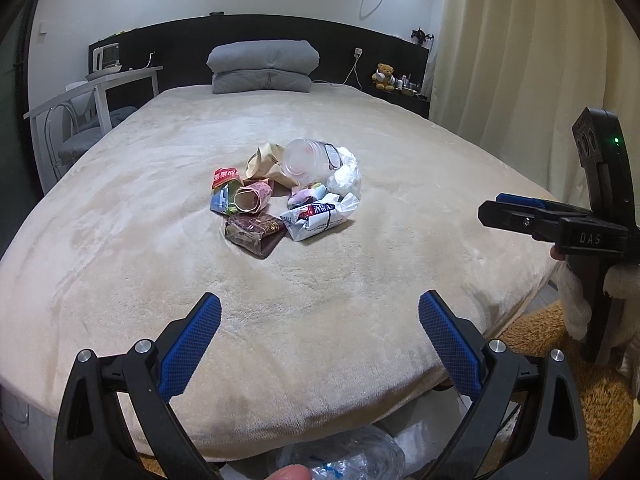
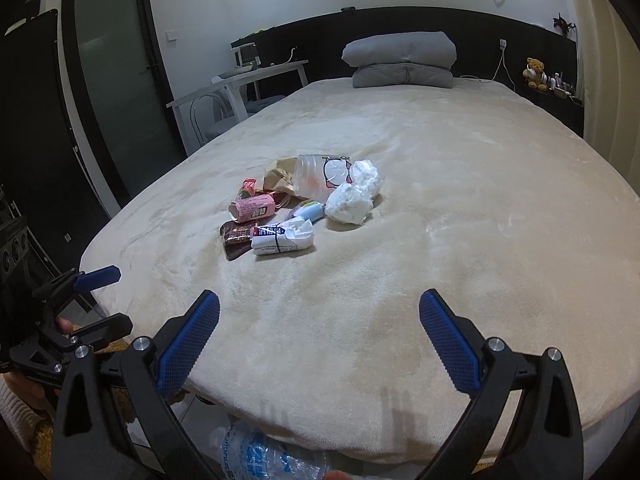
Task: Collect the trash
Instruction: 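Reach the left tool to the brown chocolate wrapper while the right tool reaches the white plastic bag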
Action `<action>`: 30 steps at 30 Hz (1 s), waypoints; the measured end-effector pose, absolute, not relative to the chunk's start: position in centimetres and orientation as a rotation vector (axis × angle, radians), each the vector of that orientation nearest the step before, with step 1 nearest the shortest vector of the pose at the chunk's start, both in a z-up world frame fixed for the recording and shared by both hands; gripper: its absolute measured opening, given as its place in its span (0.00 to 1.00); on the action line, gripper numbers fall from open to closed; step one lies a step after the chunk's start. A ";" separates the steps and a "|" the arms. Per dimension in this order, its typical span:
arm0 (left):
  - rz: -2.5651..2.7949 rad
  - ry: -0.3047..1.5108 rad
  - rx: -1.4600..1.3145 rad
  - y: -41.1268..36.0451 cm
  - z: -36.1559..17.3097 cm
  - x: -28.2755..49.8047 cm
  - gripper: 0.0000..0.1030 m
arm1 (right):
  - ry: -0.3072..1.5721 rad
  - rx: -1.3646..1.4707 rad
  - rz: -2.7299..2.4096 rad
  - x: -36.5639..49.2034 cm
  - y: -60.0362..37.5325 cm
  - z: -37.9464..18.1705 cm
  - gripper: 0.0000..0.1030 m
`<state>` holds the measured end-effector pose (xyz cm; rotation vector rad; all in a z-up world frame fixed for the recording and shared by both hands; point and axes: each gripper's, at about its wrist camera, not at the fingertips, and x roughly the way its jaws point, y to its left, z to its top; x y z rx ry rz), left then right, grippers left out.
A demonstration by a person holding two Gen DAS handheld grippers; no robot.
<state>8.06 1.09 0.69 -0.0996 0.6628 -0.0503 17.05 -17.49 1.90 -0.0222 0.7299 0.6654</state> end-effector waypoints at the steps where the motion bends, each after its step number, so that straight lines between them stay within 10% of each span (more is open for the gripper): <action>1: -0.053 0.670 -0.095 1.2 0.7 8.5 0.94 | 0.734 -0.019 0.665 17.7 -17.3 1.9 0.96; 30: -0.147 0.839 0.085 6.9 -4.5 22.9 0.94 | 1.001 0.139 0.700 34.6 -11.1 -4.9 0.94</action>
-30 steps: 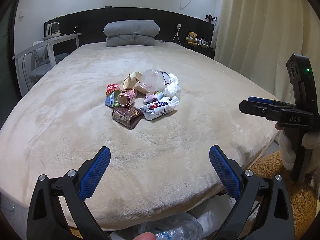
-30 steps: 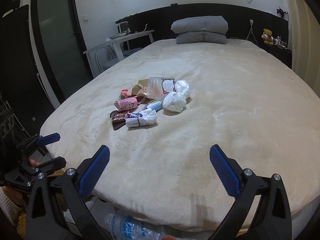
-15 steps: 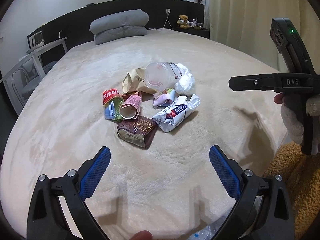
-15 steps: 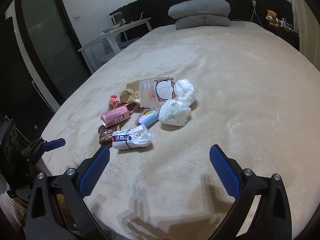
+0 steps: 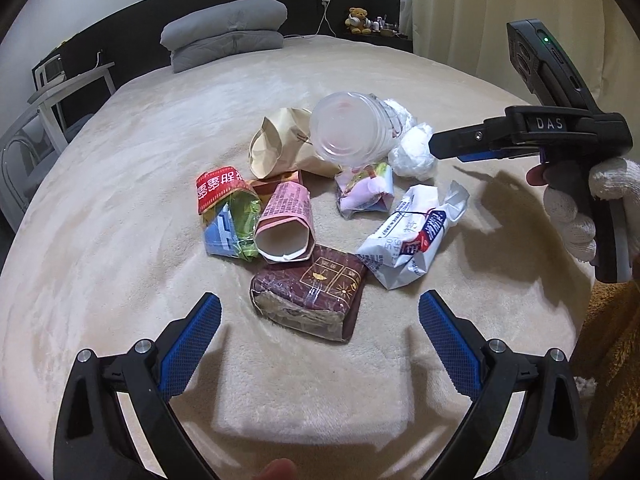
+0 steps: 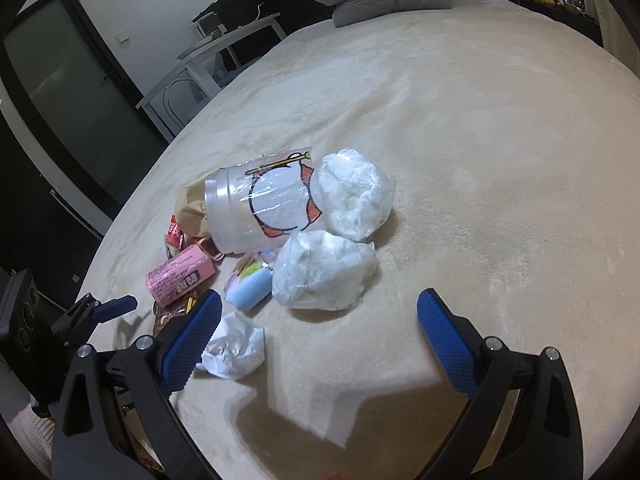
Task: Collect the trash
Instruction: 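Reach the left tool to the brown chocolate wrapper while the right tool reaches the white plastic bag, then close the left tool on the brown wrapper while the right tool grips the white bag, lift both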
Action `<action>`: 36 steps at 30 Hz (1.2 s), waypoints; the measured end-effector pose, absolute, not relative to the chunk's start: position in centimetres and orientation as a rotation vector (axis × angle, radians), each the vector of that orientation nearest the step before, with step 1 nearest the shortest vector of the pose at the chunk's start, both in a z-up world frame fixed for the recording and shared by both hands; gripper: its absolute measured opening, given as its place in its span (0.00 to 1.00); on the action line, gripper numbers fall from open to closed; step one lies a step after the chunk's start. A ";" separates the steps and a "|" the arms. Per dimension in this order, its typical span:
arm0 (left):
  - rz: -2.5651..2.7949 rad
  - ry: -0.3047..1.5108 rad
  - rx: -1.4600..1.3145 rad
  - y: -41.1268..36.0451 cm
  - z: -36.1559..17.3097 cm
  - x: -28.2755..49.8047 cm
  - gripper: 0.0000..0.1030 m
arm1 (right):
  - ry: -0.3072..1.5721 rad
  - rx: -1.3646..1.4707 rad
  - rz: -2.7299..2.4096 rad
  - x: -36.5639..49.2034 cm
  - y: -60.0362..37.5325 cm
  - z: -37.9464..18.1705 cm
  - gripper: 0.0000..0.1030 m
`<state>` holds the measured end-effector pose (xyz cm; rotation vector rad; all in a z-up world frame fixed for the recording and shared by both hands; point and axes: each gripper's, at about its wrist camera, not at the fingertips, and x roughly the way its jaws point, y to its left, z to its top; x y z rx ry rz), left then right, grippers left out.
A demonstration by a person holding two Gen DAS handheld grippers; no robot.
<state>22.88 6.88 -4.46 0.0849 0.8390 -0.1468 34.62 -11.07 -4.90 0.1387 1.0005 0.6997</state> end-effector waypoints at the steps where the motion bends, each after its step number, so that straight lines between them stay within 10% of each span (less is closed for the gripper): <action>1: -0.150 0.847 0.082 7.0 -4.7 23.2 0.94 | 1.010 0.147 0.702 35.0 -10.9 -5.2 0.93; 9: -0.152 0.873 0.065 8.4 -5.9 25.0 0.92 | 1.040 0.191 0.725 36.7 -10.3 -6.0 0.78; 12: -0.168 0.884 0.064 8.8 -6.2 25.1 0.71 | 1.049 0.183 0.709 37.0 -10.3 -6.1 0.56; 14: -0.182 0.878 0.056 9.1 -6.1 25.1 0.58 | 1.045 0.174 0.718 36.8 -10.3 -5.9 0.56; 36: -0.147 0.822 0.097 8.3 -4.0 21.6 0.58 | 0.955 0.164 0.682 32.2 -13.2 -2.4 0.54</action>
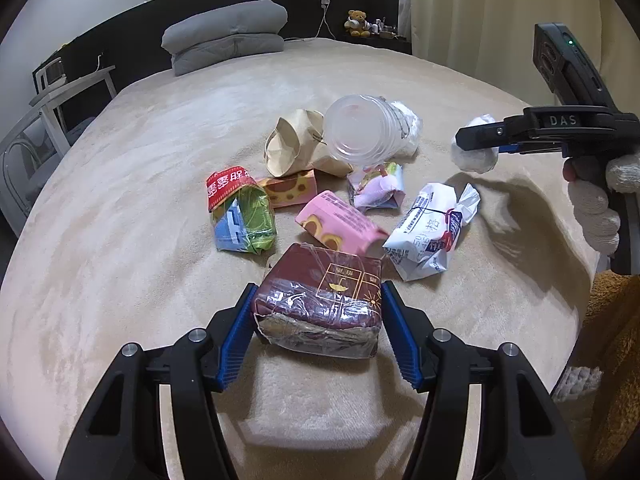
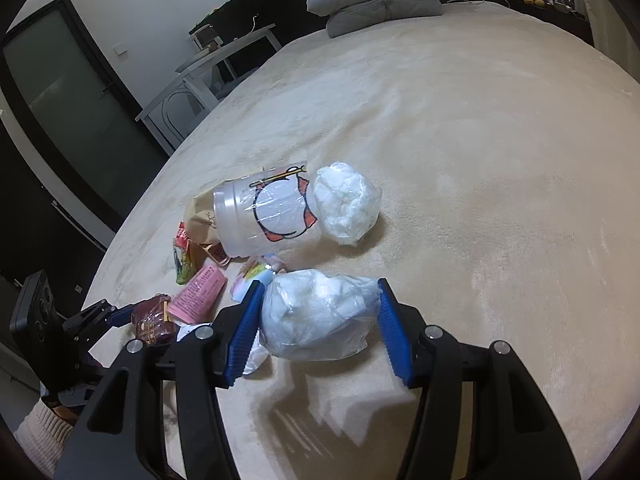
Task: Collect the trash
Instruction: 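Close the left tool on the brown wrapper while the right tool grips the white bag, lift both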
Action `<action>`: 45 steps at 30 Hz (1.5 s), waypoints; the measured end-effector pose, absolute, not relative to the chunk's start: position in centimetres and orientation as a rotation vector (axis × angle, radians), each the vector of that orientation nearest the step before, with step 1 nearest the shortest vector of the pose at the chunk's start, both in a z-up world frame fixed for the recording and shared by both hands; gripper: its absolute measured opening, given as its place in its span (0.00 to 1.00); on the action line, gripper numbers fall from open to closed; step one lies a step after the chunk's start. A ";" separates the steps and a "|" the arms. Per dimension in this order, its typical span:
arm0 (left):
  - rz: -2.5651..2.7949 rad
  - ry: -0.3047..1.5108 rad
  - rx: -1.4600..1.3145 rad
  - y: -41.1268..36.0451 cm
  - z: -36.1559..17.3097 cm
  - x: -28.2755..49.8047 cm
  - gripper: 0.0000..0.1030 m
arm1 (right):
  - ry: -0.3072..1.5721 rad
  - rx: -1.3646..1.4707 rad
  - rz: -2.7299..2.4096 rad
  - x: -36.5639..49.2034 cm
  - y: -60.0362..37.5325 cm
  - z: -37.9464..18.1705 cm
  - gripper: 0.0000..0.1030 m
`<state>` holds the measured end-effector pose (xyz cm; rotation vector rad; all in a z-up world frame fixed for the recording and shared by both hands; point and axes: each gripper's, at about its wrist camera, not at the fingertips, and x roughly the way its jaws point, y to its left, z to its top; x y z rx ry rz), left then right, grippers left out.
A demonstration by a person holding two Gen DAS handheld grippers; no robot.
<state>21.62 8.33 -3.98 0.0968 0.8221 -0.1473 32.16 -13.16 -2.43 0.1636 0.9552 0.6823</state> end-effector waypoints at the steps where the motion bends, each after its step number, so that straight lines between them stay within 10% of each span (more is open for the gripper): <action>1: -0.145 0.822 0.095 8.2 -3.9 21.5 0.58 | 0.944 0.161 0.683 31.7 -13.3 -2.0 0.54; 45: -0.091 0.580 -0.216 1.7 1.0 3.1 0.58 | 0.827 0.244 0.697 10.8 -20.1 -0.1 0.54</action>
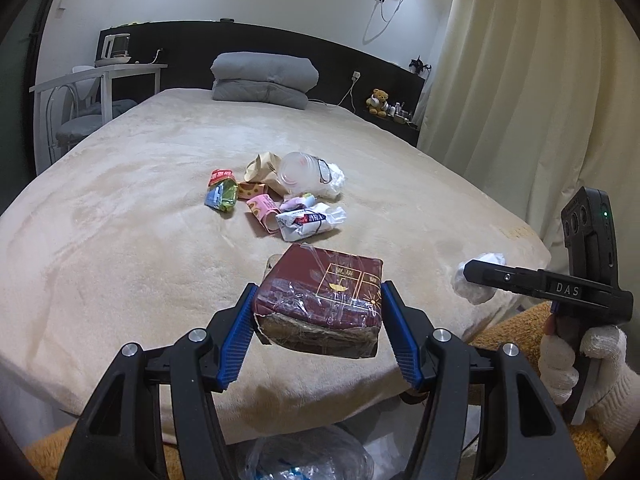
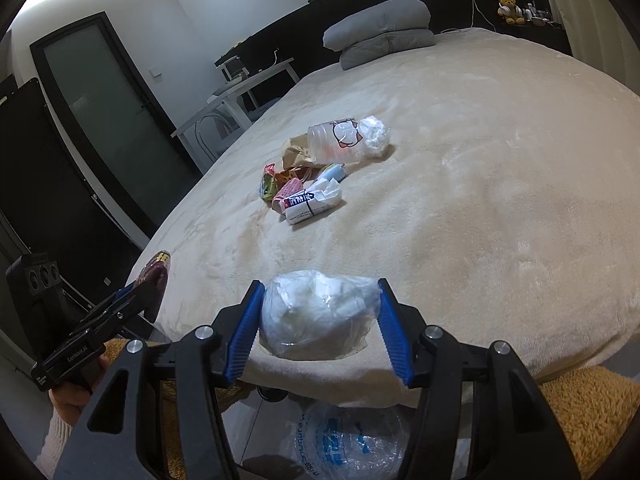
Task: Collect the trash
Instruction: 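Close the left tool on the brown wrapper while the right tool grips the white bag, lift both, then lower both held items over the clear bin below the bed and open both tools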
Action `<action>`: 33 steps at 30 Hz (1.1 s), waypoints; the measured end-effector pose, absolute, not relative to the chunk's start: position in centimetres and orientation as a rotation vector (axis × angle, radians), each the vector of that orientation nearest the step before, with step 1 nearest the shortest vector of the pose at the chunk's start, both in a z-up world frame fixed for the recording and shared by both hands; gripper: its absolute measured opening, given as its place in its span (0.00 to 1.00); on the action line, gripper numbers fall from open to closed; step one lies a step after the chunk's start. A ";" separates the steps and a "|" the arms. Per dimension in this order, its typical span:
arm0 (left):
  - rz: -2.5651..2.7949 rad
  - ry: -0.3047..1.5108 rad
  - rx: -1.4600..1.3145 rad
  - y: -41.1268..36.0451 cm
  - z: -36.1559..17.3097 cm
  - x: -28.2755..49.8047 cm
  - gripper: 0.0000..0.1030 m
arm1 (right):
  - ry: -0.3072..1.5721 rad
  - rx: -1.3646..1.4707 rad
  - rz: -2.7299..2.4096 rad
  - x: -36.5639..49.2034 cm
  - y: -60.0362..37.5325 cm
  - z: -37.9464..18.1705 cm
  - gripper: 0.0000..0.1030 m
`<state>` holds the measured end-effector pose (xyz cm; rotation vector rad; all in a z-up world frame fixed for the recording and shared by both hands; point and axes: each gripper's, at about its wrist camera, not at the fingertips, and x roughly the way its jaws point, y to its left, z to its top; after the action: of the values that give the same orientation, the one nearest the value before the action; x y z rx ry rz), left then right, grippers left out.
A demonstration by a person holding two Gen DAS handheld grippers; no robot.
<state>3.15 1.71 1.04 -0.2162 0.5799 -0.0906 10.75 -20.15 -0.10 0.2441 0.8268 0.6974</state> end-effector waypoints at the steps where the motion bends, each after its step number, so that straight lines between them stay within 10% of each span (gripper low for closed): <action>1: -0.087 0.583 -0.215 1.4 0.8 2.9 0.58 | 0.830 0.244 0.703 10.3 -20.1 -0.2 0.55; 33: -0.127 1.043 -0.323 -2.0 -9.6 3.7 0.58 | 1.268 0.229 0.759 8.9 -17.3 -9.6 0.55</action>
<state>3.67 -1.95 -9.61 -0.3228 1.0427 -0.1269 8.95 -17.32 -9.59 0.2290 1.2678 0.7585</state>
